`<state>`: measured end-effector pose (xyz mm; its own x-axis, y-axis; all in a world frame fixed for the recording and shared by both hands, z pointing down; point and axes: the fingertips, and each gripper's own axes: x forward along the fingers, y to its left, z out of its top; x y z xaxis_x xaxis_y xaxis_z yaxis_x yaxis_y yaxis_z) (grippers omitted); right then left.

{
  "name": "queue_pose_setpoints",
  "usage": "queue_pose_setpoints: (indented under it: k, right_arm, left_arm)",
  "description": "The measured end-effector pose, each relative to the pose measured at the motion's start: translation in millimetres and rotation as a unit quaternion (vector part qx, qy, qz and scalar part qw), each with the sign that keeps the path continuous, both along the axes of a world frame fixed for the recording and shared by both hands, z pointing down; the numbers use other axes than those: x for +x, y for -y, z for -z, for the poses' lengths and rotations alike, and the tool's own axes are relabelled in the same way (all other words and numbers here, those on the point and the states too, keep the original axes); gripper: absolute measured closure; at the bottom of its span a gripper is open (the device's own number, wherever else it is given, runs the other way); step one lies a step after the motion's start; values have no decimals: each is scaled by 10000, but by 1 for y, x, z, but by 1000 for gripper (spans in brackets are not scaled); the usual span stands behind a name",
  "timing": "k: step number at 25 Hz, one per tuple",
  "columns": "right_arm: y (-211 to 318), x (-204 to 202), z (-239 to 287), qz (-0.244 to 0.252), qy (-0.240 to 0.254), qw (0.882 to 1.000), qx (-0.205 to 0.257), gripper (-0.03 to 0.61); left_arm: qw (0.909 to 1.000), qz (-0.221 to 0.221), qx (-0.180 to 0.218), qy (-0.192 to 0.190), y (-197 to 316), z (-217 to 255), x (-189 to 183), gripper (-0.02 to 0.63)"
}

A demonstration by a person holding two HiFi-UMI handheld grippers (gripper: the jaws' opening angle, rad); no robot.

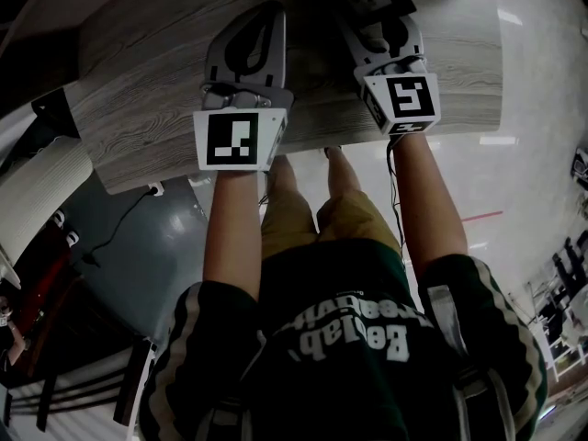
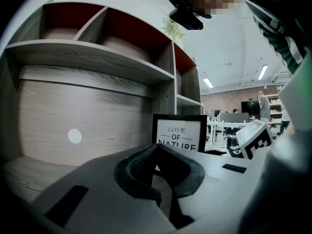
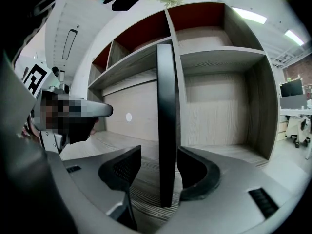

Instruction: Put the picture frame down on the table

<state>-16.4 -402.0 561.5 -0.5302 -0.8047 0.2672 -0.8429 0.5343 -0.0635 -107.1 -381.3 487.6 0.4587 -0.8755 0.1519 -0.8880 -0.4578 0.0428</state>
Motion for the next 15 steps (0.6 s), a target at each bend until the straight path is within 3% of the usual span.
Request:
queue_pose_setpoints:
  k: [15]
  right_arm:
    - [-51,32,24,148,32,9999,-10,354]
  left_arm:
    - [9991,404,64,104,-56,25,9,595]
